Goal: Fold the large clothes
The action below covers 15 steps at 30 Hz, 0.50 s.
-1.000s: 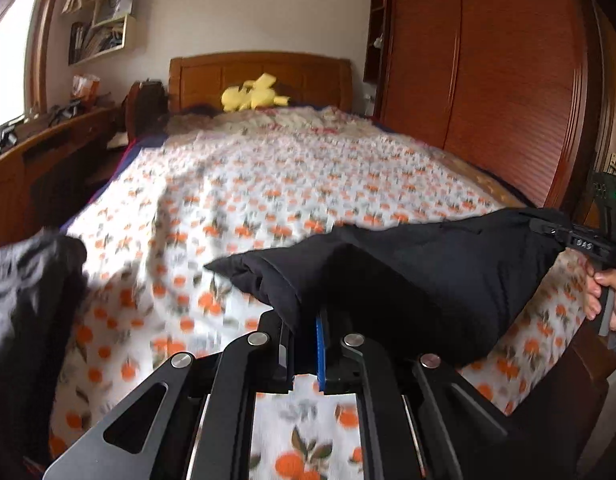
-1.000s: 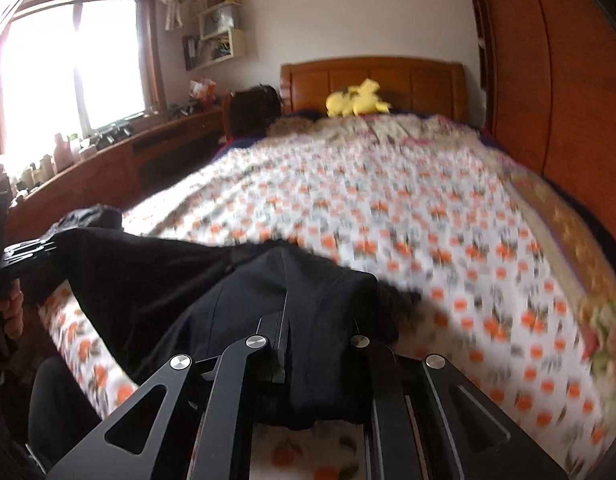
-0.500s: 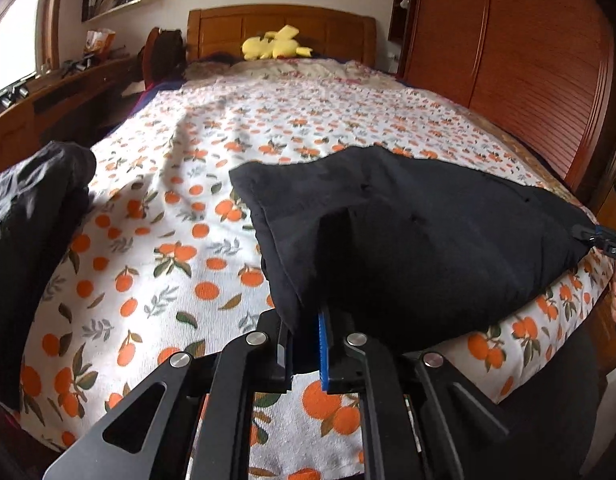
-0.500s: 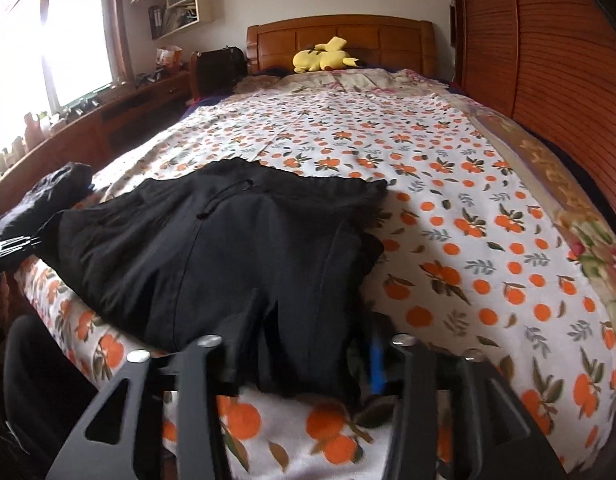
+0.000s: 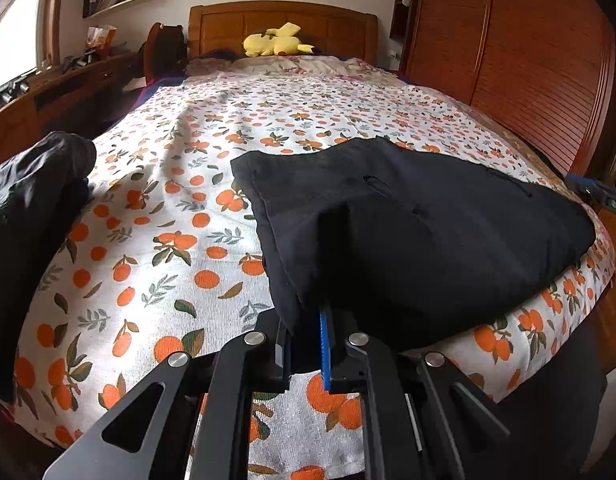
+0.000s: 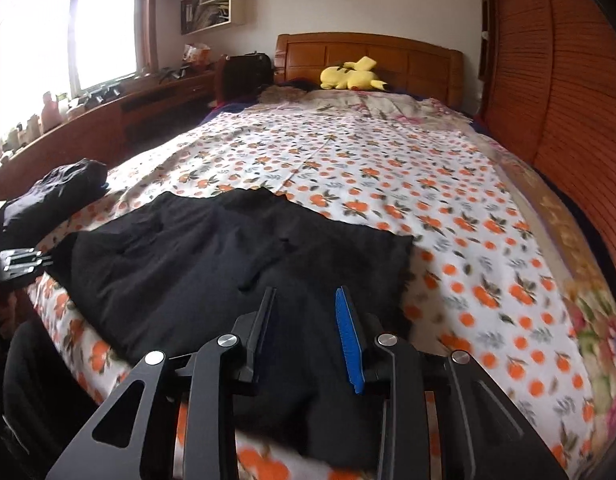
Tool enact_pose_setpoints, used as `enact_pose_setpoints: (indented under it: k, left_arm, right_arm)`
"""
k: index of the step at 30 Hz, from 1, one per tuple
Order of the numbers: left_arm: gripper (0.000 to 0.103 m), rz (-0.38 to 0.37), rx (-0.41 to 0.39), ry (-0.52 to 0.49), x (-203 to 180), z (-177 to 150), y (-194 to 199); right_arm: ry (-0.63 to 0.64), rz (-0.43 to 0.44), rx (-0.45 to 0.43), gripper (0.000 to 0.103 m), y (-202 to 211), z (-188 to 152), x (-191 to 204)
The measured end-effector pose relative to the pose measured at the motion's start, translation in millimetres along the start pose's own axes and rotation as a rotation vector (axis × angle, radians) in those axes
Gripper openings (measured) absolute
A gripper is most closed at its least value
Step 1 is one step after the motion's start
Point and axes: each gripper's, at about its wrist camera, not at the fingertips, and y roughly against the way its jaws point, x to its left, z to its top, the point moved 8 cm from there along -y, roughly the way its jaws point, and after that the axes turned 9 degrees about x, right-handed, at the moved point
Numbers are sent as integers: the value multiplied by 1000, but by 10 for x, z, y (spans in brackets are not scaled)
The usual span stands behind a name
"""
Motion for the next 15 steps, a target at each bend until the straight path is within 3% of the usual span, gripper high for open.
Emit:
enact_pose_setpoints:
  k: [3,7,11,15]
  left_arm:
    - [12,-6,8,3,18,-32,-37]
    - [12,-8,12,1,25,-56,-64]
    - [12,-4,4,4,21,-41,-59]
    - [13,-6,4,16,35,-57,-67]
  right_arm:
    - [1,-31,58,29,-283,-34,-11]
    - [-50,-17,214,31,-731,-354,-202]
    - [-45,-45,214,32,-706,-366,-184]
    - [19,-108,140,32,-392,-270,-36]
